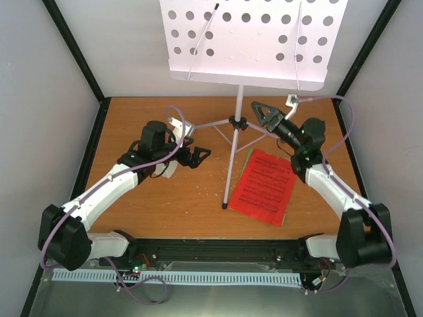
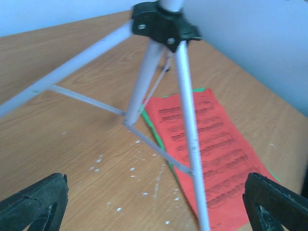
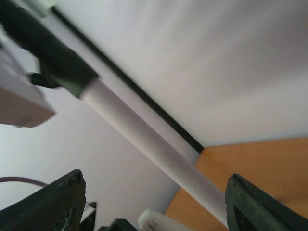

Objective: Pack up the instrument practice props

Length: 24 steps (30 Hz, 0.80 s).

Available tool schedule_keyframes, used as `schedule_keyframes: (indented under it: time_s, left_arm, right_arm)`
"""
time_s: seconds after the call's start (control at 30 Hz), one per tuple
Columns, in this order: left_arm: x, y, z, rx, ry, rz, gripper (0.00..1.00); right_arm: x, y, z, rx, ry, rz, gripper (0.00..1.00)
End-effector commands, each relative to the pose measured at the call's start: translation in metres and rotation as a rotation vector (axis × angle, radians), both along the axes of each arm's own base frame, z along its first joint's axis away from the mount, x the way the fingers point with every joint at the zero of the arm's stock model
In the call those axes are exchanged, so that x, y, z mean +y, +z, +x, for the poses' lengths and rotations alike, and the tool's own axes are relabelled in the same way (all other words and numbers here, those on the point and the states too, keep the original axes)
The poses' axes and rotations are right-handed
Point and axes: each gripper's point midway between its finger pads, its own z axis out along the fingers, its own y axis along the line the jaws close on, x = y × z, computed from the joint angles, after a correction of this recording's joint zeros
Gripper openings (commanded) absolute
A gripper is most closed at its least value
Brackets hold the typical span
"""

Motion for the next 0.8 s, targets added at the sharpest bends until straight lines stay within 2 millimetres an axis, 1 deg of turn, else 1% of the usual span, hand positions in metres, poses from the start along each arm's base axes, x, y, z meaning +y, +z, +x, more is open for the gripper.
schedule_keyframes:
  time_s: [0.0, 0.03, 0.1, 0.2, 0.33, 0.4, 0.5, 0.6, 0.67, 0.77]
  left_arm:
    - [-0.025, 0.026, -0.023, -0.038, -0.201, -0.12, 0.99]
    - [-0.03, 0.029, -0.029, -0.022, -0.24, -0.15, 0.99]
    - [-0.038, 0.034, -0.036, 0.008, -0.291, -0.205, 0.99]
    - [-0.046, 0.036, -0.034, 0.042, -0.292, -0.249, 0.97]
    - [-0.064, 0.025, -0.024, 0.132, -0.269, -0.286, 0.94]
    - [-0.078, 0.014, -0.019, 0.162, -0.276, -0.285, 0.94]
    - [-0.099, 0.004, -0.01, 0.189, -0.282, -0.272, 0.92]
    - [-0.109, -0.004, 0.001, 0.203, -0.277, -0.283, 0.91]
    - [-0.113, -0.01, 0.01, 0.207, -0.264, -0.28, 0.91]
    - [-0.12, -0.019, 0.017, 0.226, -0.268, -0.273, 0.9]
  right_arm:
    - [0.031, 0.065, -0.023, -0.369, 0.267, -0.047, 0.78]
    - [0.034, 0.075, -0.026, -0.424, 0.296, -0.041, 0.78]
    - [0.038, 0.087, -0.025, -0.495, 0.33, -0.051, 0.78]
    - [0.044, 0.092, -0.012, -0.525, 0.352, -0.076, 0.75]
    - [0.048, 0.089, 0.005, -0.529, 0.337, -0.139, 0.71]
    - [0.051, 0.086, 0.013, -0.517, 0.33, -0.18, 0.69]
    - [0.052, 0.086, 0.023, -0.518, 0.308, -0.239, 0.66]
    - [0.054, 0.085, 0.03, -0.518, 0.31, -0.287, 0.66]
    - [0.057, 0.083, 0.036, -0.521, 0.319, -0.327, 0.68]
    - [0.059, 0.08, 0.044, -0.511, 0.332, -0.374, 0.66]
